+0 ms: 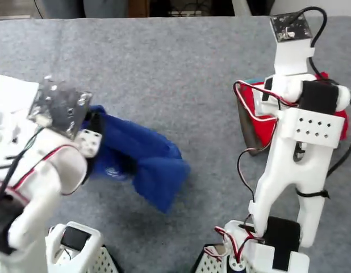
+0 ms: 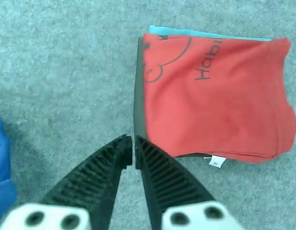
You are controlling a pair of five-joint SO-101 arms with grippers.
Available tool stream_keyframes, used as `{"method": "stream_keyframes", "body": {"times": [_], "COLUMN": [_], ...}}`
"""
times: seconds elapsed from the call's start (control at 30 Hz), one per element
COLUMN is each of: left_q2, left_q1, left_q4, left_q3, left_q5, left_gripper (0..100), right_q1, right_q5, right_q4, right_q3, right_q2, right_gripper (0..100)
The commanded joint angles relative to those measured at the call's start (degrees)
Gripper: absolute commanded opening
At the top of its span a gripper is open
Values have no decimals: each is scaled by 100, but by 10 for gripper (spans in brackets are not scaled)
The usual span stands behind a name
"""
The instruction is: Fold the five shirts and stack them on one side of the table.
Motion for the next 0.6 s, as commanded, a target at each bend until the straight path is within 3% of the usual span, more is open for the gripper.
{"method": "stream_keyframes", "body": {"times": [0.0,0.2,0.43,0.57], "left_q2": [185,281,299,255], "left_q1": [-409,-2193,-3503,-4365], "left_q4": [35,-35,-1767,-2084], "left_q3": [84,857,3002,3688], "left_q5": [123,123,123,0], "left_gripper": [30,180,202,202], "right_q1": [-141,-905,-3077,-4273], "right_q5": [-53,-9,-26,-53], "right_q4": [18,756,211,-703], "right_q3": [4,145,2053,3240], "right_q2": [-198,-198,-198,-198], "right_gripper": [119,342,357,357]}}
